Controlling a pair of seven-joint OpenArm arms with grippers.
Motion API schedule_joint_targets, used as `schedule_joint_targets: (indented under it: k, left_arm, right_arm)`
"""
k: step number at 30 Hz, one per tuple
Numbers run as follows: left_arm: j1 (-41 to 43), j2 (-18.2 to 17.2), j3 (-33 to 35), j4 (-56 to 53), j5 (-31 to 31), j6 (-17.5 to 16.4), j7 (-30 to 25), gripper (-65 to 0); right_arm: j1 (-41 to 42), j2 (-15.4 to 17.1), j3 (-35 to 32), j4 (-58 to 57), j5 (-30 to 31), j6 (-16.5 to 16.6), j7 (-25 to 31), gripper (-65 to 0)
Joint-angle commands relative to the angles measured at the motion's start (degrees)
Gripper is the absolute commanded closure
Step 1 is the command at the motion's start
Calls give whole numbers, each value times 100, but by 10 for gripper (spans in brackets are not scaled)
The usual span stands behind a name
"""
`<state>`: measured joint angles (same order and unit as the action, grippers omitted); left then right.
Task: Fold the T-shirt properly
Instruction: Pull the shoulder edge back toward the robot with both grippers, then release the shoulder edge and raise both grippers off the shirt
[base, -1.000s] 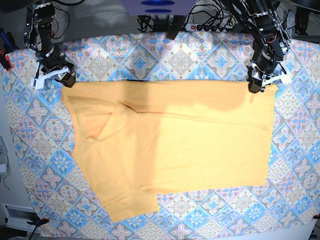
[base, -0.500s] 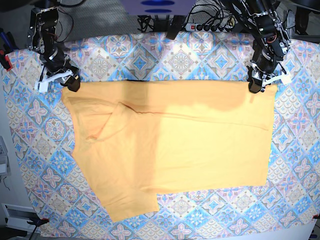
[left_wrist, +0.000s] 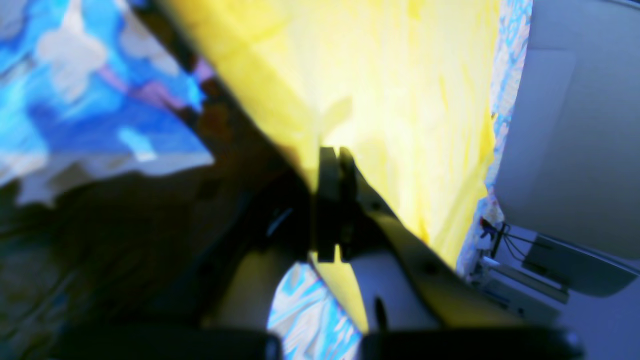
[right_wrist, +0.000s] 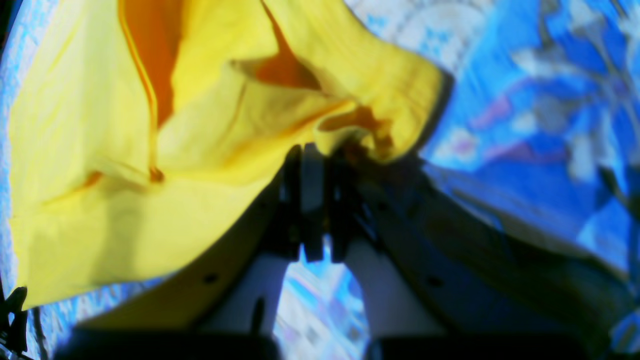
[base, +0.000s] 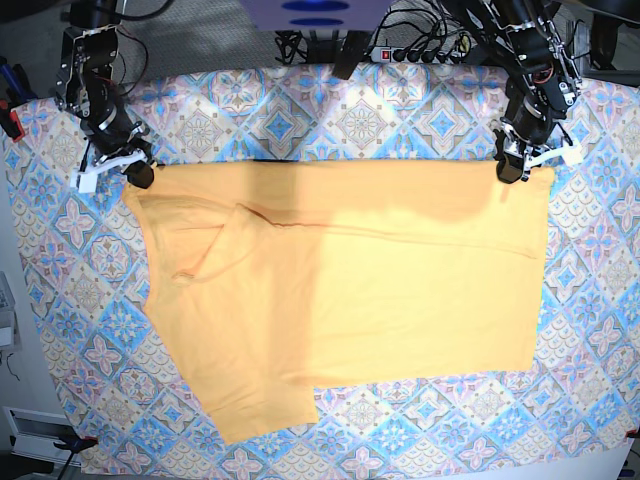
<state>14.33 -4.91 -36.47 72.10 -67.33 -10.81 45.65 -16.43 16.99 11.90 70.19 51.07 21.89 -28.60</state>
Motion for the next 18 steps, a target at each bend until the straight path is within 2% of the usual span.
schedule_joint_targets:
  k: [1, 4, 10, 18]
  left_arm:
    - [22, -76, -15, 83, -67, -66, -15, 0]
    - [216, -76, -15, 92, -111, -66, -15, 0]
    - [479, -76, -23, 100, -120, -66, -7, 0]
    - [963, -76, -15, 109, -120, -66, 108, 0]
  right_arm:
    - [-59, 90, 54, 88, 67, 75, 86, -1]
    - [-208, 107, 89, 97, 67, 75, 95, -1]
    - [-656, 116, 634, 141, 67, 84, 86, -1]
    - [-1307, 116, 995, 774, 67, 84, 86, -1]
